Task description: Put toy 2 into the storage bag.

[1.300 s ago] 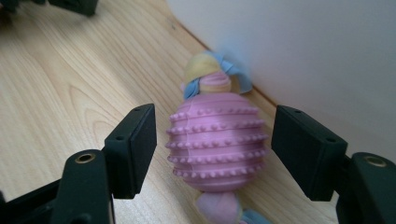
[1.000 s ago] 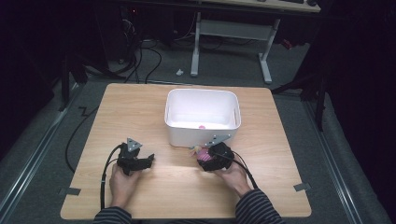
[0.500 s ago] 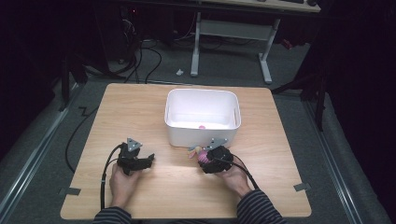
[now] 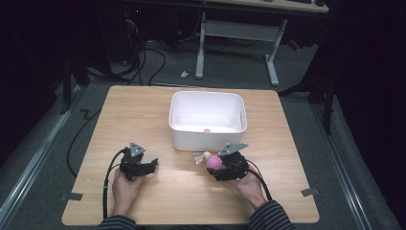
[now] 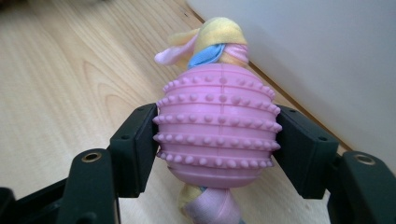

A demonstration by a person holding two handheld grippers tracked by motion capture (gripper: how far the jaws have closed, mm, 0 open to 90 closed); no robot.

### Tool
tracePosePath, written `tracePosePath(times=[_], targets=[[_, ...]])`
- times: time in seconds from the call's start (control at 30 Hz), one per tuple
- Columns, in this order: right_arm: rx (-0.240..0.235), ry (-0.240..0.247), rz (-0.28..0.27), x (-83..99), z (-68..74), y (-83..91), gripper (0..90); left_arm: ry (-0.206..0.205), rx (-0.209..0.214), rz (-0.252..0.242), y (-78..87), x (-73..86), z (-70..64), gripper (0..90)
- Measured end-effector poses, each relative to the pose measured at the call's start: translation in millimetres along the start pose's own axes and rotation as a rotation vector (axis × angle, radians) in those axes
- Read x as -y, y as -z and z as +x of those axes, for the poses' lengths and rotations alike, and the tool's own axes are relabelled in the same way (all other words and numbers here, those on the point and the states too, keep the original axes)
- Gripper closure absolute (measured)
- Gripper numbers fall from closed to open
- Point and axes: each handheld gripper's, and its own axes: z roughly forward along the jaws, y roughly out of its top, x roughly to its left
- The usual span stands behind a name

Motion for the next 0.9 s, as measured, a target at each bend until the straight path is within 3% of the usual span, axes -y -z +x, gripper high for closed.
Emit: tracePosePath(times=[0.2,0.43,0.53,0.57,0.63,0.9], targets=[[-0.037,-0.025,-0.028,0.6,-4.6,19.5,34.9,0.000,0.000,0.000,0.0,0.0,0.0,26.8],[-0.016,-0.021,-0.035,5.0,-11.7,30.9,34.9,-0.003,0.003,0.001,-0.7,-0.5,-0.1,25.9],[-0.056,-0.058,-0.058,5.6,-16.3,39.4,34.9,-0.003,0.003,0.001,-0.7,-0.6,-0.1,26.3],[-0.095,-0.075,-0.073,5.2,-19.9,42.7,35.0,0.001,0.004,0.001,-1.4,-1.5,0.9,27.3],[-0.112,-0.089,-0.077,3.5,-23.6,46.0,35.0,0.000,0.003,0.000,-1.8,-1.7,0.9,27.3],[-0.082,-0.041,-0.100,2.8,-20.1,58.6,34.8,0.009,-0.006,0.000,-0.2,-0.4,0.7,28.1]])
